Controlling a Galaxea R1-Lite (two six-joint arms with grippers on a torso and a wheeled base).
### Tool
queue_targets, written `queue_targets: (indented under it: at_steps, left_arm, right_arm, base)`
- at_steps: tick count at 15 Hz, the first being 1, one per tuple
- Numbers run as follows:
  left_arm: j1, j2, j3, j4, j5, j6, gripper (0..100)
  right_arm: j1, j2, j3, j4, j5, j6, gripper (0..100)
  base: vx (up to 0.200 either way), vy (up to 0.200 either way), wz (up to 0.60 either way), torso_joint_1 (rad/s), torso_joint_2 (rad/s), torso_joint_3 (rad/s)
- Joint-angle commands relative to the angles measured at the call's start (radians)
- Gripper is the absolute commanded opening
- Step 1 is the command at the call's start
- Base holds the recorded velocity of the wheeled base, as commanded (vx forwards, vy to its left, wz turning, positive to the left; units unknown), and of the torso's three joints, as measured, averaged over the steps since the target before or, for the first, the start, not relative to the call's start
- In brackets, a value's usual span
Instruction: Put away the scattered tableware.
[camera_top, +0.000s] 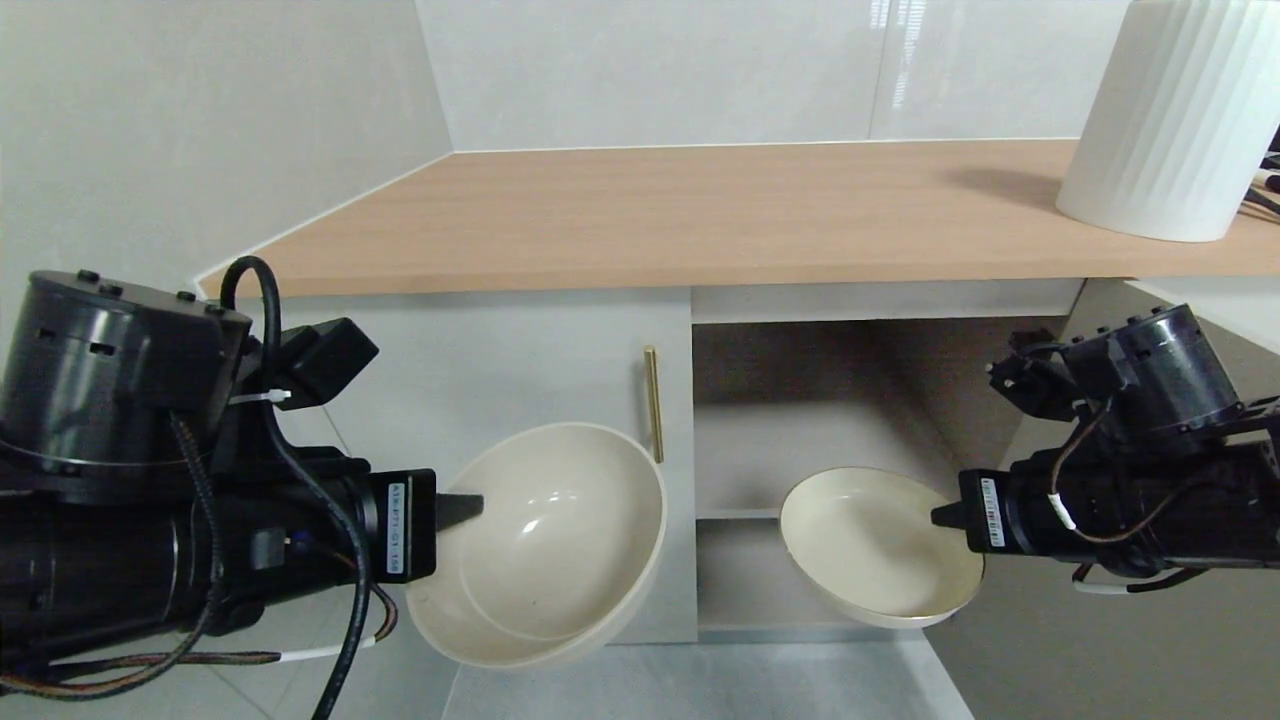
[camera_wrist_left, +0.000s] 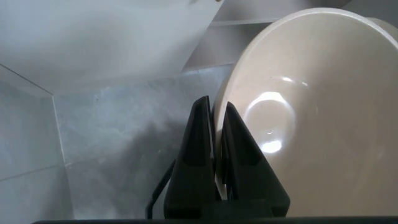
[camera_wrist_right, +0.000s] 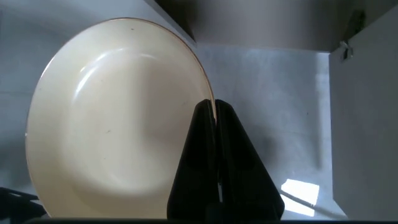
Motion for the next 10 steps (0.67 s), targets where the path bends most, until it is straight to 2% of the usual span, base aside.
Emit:
queue_targets:
  at_steps: [1,4,7,10]
  left_arm:
    - [0.0,0.002,0.0,0.0,0.0,-0.001,0]
    - [0.0,0.0,0.0,0.0,0.0,-0.001,0]
    - [0.0,-0.004,-0.001,0.0,0.0,-0.001,0]
    - [0.0,-0.003,-0.003,0.0,0.0,-0.001,0]
  right_arm:
    - [0.0,0.003,0.001,0.0,0.0,-0.002,0]
    - [0.0,0.054,-0.001,0.0,-0.063,-0.037,0]
    - [0.009,0.152,-0.01,0.0,-0.075,-0.065,0]
    - [0.009,0.279,-0.013,-0.105,-0.077,-0.071,0]
  base:
    - [0.0,0.0,0.0,0.0,0.0,0.0]
    - [0.0,0.0,0.0,0.0,0.0,0.0]
    - [0.0,0.0,0.0,0.0,0.0,0.0]
    - [0.0,0.0,0.0,0.0,0.0,0.0]
